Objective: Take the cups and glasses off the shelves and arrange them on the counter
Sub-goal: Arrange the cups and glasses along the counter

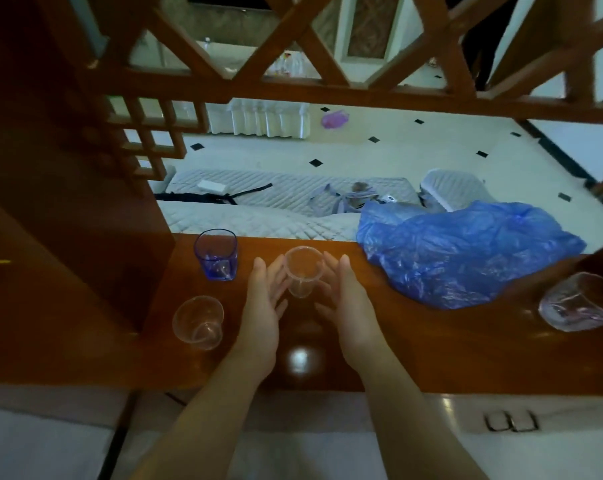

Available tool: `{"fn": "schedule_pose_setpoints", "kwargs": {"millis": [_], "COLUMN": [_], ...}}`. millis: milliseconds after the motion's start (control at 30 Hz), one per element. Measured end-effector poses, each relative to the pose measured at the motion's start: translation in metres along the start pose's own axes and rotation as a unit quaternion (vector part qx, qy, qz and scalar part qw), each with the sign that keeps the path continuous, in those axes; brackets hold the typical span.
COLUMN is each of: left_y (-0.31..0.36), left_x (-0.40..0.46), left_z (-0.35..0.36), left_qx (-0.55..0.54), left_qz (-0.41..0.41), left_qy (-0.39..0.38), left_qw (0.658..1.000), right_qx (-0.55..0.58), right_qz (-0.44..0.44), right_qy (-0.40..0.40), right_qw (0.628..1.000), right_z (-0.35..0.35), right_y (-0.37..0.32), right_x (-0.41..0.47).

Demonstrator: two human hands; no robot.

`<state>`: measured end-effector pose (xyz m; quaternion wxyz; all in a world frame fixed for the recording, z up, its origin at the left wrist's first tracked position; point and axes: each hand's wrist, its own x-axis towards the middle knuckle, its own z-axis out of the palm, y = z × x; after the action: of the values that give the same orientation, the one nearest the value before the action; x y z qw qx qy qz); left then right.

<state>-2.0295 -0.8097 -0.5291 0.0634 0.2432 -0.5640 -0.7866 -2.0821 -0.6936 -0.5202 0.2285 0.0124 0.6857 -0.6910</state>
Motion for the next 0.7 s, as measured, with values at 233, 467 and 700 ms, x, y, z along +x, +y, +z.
{"fn": "schedule_pose_setpoints", "kwargs": {"millis": [233,467,700], "left_y": [0.009,0.008,0.007], "left_x": [0.023,0.032,0.036], "left_z": [0.001,0.003,0.001], "left_qx": [-0.008,-0.010,-0.047], "left_qz": [-0.018,-0.018,-0.033], "left_qy": [0.012,0.002,0.010], "left_qw": [1.000,1.000,0.998], "right_qx": [-0.006,-0.008,-0.010], "right_qz": [0.024,0.021,0.014], "right_qy": [0.013,0.008,0.024], "right_qw": [1.000,1.000,1.000], "right_z": [0.012,0.009,0.010], "right_y": [-0.001,-0.002,0.000], "right_x": [0.027,0.041,0.042]}}
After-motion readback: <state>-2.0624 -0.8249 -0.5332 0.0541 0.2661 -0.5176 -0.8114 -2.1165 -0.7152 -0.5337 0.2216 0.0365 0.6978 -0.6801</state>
